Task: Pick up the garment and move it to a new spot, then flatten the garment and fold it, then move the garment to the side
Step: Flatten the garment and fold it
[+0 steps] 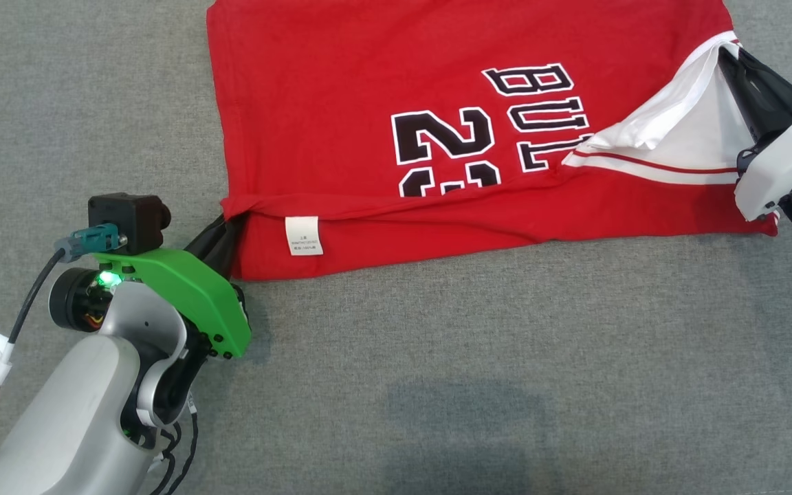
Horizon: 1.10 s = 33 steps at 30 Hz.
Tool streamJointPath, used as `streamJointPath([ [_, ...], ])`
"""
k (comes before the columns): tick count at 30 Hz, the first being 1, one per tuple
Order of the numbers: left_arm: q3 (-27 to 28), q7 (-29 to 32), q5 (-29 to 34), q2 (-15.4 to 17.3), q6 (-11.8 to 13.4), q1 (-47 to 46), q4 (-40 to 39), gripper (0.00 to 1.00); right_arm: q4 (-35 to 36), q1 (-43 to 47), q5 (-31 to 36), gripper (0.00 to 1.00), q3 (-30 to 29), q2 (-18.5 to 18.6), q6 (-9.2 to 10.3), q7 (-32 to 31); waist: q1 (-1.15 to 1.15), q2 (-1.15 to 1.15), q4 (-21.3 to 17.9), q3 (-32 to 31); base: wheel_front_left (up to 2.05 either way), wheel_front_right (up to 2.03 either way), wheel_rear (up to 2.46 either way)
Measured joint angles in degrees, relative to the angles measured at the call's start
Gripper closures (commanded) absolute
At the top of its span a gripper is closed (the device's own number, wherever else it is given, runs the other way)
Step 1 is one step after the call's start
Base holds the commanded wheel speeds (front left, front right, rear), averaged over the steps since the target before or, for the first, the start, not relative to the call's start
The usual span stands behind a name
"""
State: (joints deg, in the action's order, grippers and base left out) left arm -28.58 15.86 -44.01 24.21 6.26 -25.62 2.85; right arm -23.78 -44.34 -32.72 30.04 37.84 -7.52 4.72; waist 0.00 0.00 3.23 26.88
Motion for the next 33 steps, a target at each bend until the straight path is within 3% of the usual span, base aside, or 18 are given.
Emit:
streamJointPath([
  [1, 0.0, 0.1, 0.0, 0.0, 0.0, 0.0, 0.1, 1.00, -0.5, -0.3, 0.4, 0.55, 0.1, 0.0, 0.00, 0.6, 0.00, 0.00, 0.0, 0.0, 0.00, 0.00, 0.00],
  [2, -0.1, 0.2, 0.0, 0.0, 0.1, 0.0, 0.3, 0.82, -1.0, -0.7, 0.8, 0.00, 0.1, -0.1, 0.00, 1.1, 0.00, 0.00, -0.1, 0.0, 0.00, 0.00, 0.00],
  [3, -0.1, 0.2, 0.0, 0.0, 0.3, 0.0, 0.4, 0.62, -1.8, -0.9, 0.7, 0.00, 0.2, -0.4, 0.01, 0.6, 0.00, 0.00, -0.1, 0.0, 0.00, 0.00, 0.00],
  [4, -0.1, 0.2, 0.0, 0.0, 0.4, 0.0, 0.5, 0.00, -2.2, -0.9, 0.6, 0.00, 0.4, -0.5, 0.01, 0.3, 0.00, 0.00, -0.2, 0.0, 0.00, 0.00, 0.00],
  [9, 0.1, 0.5, 0.0, 1.3, 1.3, 1.6, -1.2, 0.00, -1.2, -0.3, -0.7, 0.00, -0.4, 0.2, 0.01, -1.5, 0.01, 0.00, -0.6, -1.0, 0.00, 0.00, 0.00],
  [18, 3.0, 3.0, -4.7, 5.8, 4.4, 11.5, -10.0, 0.00, 11.7, 12.1, -9.2, 0.00, -1.9, 6.1, 0.02, -19.6, 0.00, 0.00, -3.1, -1.8, 0.00, 0.00, 0.00],
  [23, 2.7, 4.2, -5.8, 5.0, 4.5, 11.1, -10.1, 0.00, 13.8, 14.8, -8.3, 0.00, -6.2, 3.8, 0.02, -24.6, 0.00, 0.00, -3.5, 0.0, 0.00, 0.00, 0.00],
  [28, 1.6, 5.8, -6.9, 4.2, 2.4, 8.9, -9.6, 0.00, 15.8, 15.5, -6.5, 0.00, -8.6, 1.2, 0.05, -29.2, 0.00, 0.00, -3.3, 1.5, 0.00, 0.00, 0.00],
  [29, 1.1, 6.4, -7.0, 4.0, 2.0, 8.5, -9.5, 0.22, 16.4, 15.7, -6.4, 0.00, -9.0, 0.9, 0.05, -29.9, 0.00, 0.00, -3.1, 1.6, 0.00, 0.00, 0.00],
  [30, 0.6, 6.6, -7.1, 3.9, 1.6, 8.3, -9.3, 0.64, 16.7, 15.9, -6.4, 0.14, -9.3, 0.7, 0.05, -30.4, 0.00, 0.00, -2.9, 1.6, 0.00, 0.00, 0.00],
  [31, 0.4, 6.8, -7.3, 3.8, 1.2, 8.1, -8.9, 1.00, 16.8, 16.0, -6.5, 0.78, -9.9, 0.2, 0.05, -30.8, 0.00, 0.00, -2.8, 1.5, 0.00, 0.00, 0.00],
  [32, 0.0, 7.3, -7.5, 3.8, 0.6, 7.9, -8.4, 1.00, 16.9, 16.2, -7.0, 1.00, -10.3, -0.3, 0.05, -31.2, 0.00, 0.00, -2.8, 1.4, 0.00, 0.00, 0.00],
  [33, -0.4, 7.9, -8.0, 3.9, 0.0, 8.0, -8.3, 1.00, 17.1, 16.5, -7.3, 1.00, -10.6, -0.6, 0.04, -31.6, 0.00, 0.00, -2.7, 1.1, 0.00, 0.00, 0.00],
])
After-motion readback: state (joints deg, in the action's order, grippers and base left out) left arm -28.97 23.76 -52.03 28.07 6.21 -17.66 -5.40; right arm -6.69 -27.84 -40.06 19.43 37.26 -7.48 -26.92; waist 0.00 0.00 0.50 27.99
